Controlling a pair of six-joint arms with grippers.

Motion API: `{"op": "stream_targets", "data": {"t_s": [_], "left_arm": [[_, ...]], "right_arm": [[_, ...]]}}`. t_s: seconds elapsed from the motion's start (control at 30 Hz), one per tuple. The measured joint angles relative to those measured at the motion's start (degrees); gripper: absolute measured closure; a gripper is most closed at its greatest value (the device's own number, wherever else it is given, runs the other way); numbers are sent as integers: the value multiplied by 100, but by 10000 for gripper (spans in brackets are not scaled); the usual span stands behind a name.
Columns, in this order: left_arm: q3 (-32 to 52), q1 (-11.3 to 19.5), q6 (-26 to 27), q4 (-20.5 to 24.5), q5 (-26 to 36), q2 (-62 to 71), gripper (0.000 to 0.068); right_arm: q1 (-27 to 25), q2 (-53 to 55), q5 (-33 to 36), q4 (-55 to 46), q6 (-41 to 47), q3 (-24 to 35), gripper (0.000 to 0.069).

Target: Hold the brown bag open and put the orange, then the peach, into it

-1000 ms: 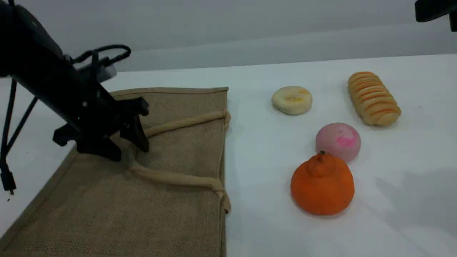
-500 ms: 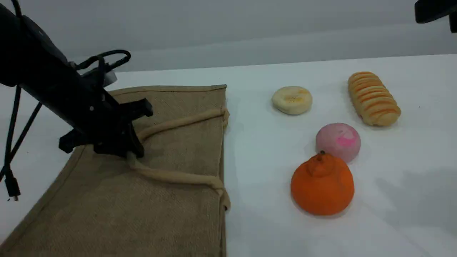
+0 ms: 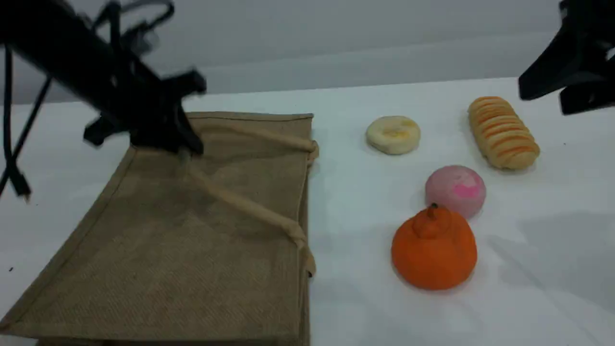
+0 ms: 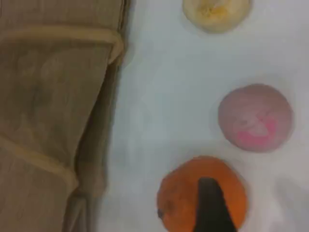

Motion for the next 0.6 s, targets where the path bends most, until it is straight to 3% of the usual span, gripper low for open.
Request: {"op": "stream_targets", "data": {"t_s": [0.17,0.47,0.6], "left_arm": [[-552,0,0,146,888,-403,598],[-1836,0,22,1159,3044,-925,598],[-2368,0,477,1206,3790,-1060,598]], "right_arm": [[90,300,59,483,-489,0,318],[788,561,-571,614,-833,0,318],[1001,688,-756,614,-833,0,318]]}}
